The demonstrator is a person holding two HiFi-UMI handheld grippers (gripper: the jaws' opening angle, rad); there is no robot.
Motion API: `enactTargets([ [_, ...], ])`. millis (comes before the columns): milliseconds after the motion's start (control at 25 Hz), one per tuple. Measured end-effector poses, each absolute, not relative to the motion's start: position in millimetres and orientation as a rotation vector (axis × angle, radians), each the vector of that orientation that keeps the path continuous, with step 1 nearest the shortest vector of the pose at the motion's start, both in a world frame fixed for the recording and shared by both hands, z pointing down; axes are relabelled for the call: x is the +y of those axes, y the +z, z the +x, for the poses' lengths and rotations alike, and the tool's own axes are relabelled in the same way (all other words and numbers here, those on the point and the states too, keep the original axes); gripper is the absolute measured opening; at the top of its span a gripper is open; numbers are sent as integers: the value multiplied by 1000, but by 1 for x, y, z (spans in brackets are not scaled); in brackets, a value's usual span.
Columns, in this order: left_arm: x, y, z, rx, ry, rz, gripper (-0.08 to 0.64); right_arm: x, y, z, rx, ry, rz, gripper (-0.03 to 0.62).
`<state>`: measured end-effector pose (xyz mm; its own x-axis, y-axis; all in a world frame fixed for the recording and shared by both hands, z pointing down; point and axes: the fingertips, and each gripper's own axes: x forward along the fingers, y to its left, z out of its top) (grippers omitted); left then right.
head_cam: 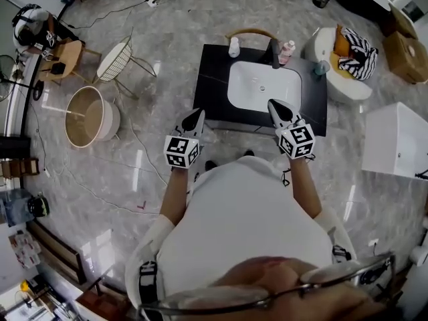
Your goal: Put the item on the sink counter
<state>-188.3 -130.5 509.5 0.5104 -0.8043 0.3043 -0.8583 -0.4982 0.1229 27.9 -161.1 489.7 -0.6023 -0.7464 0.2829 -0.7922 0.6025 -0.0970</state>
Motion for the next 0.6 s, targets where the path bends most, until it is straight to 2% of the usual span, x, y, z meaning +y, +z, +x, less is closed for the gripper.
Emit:
enactTargets([
  [600, -130, 514, -202, -1410, 288, 2463, 5, -169, 483, 18, -2646, 294, 1267, 6],
])
